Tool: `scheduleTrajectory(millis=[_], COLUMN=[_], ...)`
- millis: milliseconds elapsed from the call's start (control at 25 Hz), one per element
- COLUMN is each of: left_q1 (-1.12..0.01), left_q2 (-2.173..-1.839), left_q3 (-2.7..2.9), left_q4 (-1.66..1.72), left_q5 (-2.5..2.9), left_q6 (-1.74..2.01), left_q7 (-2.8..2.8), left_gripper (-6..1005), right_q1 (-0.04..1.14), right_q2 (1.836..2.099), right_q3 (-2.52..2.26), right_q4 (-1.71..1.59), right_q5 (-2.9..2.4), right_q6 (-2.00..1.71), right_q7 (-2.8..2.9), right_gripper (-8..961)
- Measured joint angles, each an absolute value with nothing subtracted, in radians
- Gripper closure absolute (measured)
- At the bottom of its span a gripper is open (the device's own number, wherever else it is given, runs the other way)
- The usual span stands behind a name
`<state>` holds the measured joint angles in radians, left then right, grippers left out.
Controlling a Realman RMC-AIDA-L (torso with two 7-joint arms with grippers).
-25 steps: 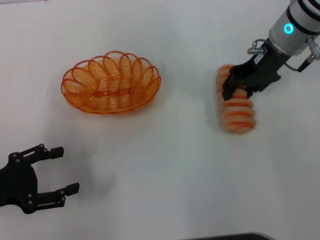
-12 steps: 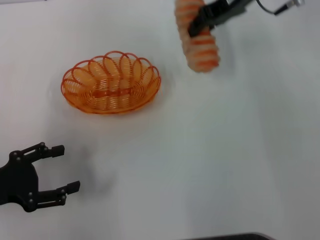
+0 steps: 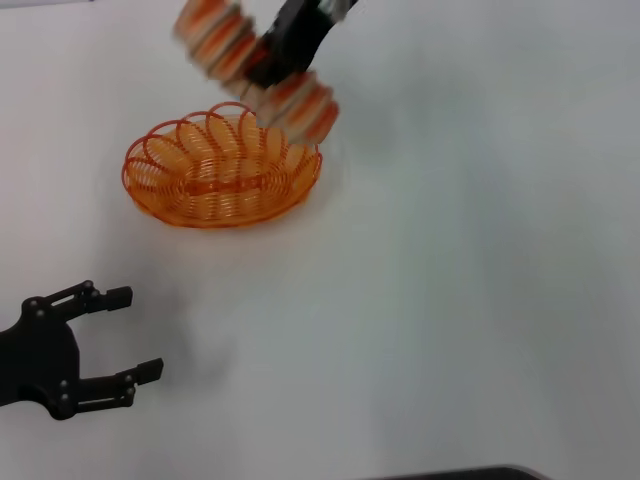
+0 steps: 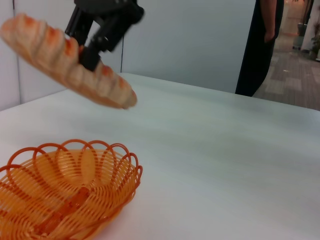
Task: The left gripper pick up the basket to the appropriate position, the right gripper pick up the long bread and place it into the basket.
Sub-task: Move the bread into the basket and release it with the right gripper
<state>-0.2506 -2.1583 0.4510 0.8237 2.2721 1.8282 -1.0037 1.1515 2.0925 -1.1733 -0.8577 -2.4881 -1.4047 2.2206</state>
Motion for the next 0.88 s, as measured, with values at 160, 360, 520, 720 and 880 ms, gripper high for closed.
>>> scheduleTrajectory(millis=[160, 360, 520, 720, 880], left_q1=[-0.258, -0.267, -0.278, -0.288, -0.293], left_q2=[-2.158, -2.158, -2.158, -2.157, -2.155], left_q3=[0.449, 0.431, 0.422, 0.422, 0.422], left_q4=[0.821, 0.811, 0.803, 0.800, 0.799], left_q5=[2.270, 2.269, 2.269, 2.269, 2.269], left_q6=[1.830, 1.832, 1.838, 1.838, 1.833], left_q7=[-1.015, -1.019, -1.027, -1.034, -1.040], left_gripper=[123, 123, 122, 122, 123], right_q1=[1.164, 1.166, 1.164, 1.177, 1.177], right_q2=[2.098, 2.102, 2.104, 2.107, 2.107], right_q3=[-1.324, -1.471, -1.525, -1.550, -1.576], right_q4=[-0.859, -0.860, -0.861, -0.858, -0.856], right_q5=[-2.450, -2.447, -2.445, -2.444, -2.443], right_q6=[-1.385, -1.321, -1.261, -1.235, -1.217], right_q7=[2.185, 2.175, 2.158, 2.166, 2.165], right_gripper=[603, 642, 710, 742, 748])
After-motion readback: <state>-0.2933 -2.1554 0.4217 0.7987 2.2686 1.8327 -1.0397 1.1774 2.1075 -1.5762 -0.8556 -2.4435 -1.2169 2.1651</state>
